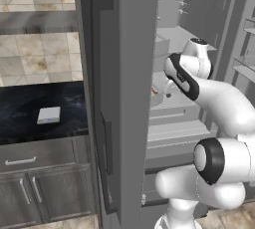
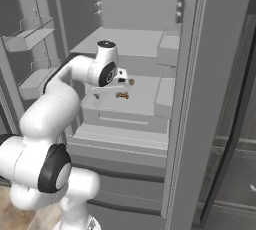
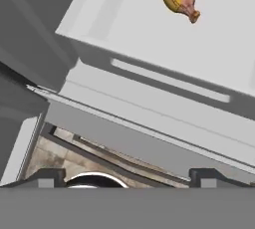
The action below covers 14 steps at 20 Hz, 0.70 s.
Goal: Take the chicken drumstick from the fridge and place it on the digital scale on the counter by the fridge. Wait a few seconds for a reading, then move it to the plate on the dining counter.
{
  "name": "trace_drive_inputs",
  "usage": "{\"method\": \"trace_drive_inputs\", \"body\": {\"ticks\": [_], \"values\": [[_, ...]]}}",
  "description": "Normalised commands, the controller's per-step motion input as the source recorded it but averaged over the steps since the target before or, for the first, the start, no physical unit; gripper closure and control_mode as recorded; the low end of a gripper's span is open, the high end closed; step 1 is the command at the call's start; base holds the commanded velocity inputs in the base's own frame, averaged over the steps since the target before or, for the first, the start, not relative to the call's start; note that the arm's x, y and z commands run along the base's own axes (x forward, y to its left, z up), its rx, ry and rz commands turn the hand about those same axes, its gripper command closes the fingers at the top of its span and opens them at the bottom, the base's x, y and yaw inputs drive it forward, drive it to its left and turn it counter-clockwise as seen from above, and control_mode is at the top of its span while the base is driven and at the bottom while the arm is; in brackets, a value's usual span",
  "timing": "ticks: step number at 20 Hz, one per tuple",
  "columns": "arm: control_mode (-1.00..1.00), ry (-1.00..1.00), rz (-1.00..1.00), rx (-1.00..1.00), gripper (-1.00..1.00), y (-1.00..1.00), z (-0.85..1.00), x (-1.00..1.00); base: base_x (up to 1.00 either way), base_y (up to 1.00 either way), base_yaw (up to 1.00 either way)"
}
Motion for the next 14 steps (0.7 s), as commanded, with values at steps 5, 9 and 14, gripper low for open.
{"method": "trace_drive_inputs", "body": {"ticks": [5, 9, 14], "values": [[-1.0, -0.19, 0.13, 0.0, -1.0, -0.04, -0.02, 0.36, 0.0, 0.0, 0.0], [-1.0, -0.23, -0.03, 0.0, -1.0, 0.36, -0.15, 0.15, 0.0, 0.0, 0.0], [-1.0, -0.06, -0.18, 0.0, -1.0, 0.49, -0.11, 0.25, 0.0, 0.0, 0.0]]}}
